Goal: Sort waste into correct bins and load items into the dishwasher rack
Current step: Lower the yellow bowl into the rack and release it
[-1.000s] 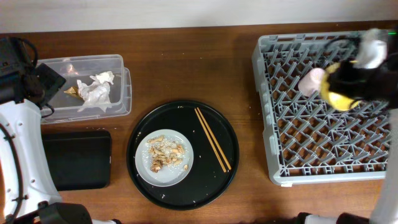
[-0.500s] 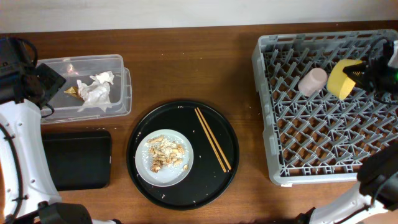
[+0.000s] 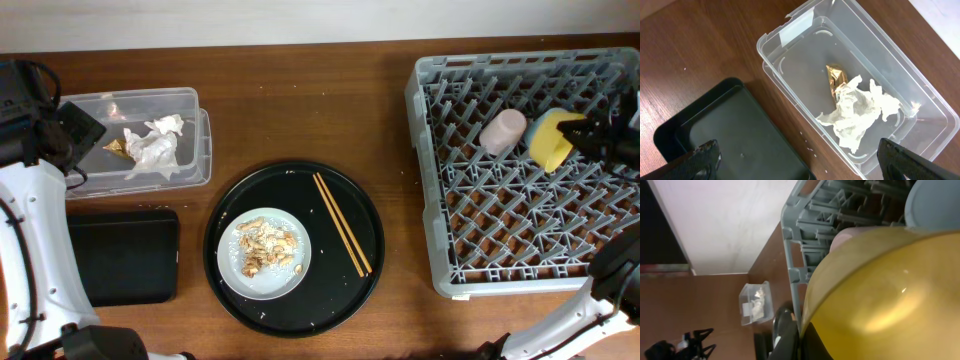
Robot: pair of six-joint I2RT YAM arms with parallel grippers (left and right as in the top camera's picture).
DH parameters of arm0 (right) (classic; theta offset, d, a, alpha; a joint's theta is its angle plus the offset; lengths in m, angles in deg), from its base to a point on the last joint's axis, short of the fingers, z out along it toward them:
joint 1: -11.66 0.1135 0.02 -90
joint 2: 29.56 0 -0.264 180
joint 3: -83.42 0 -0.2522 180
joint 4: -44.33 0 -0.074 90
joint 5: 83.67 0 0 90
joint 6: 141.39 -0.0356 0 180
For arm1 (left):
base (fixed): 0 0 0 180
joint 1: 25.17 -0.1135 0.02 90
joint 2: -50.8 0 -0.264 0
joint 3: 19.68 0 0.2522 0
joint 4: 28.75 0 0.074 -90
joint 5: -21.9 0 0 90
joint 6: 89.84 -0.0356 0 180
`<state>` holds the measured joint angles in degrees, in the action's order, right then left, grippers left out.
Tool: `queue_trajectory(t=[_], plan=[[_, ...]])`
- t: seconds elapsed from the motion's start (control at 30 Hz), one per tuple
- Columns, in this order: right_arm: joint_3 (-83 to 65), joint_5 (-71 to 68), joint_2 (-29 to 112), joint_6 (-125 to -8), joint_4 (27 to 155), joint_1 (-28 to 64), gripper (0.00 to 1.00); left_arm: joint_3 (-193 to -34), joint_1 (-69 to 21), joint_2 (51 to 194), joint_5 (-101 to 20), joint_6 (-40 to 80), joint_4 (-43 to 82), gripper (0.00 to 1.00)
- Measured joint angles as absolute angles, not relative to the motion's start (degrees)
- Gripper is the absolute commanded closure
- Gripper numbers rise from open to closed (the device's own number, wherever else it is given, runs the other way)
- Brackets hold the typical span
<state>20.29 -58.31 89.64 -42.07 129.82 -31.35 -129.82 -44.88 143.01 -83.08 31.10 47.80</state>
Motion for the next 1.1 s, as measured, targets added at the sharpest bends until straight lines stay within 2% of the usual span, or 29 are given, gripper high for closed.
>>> queue_trajectory(t=[0.4, 0.63, 0.77, 1.1], plan=[[16.22, -61.06, 89.48, -40.93, 133.77, -39.32, 0.95, -129.82, -44.88, 143.01, -83.08, 31.10, 47.82, 0.01], [15.11, -57.61, 89.44, -41.13, 139.19, -42.36, 0.82, -129.82, -44.88, 143.01, -83.08, 31.10, 47.80, 0.01], [14.76, -55.53, 87.43, -41.30, 141.07, -44.92, 0.70, -129.82, -44.88, 143.01, -83.08, 31.08, 47.80, 0.00], [14.76, -54.09, 75.43, -43.95, 145.75, -49.84, 0.74, -129.82, -44.88, 143.01, -83.08, 31.10, 47.80, 0.01]])
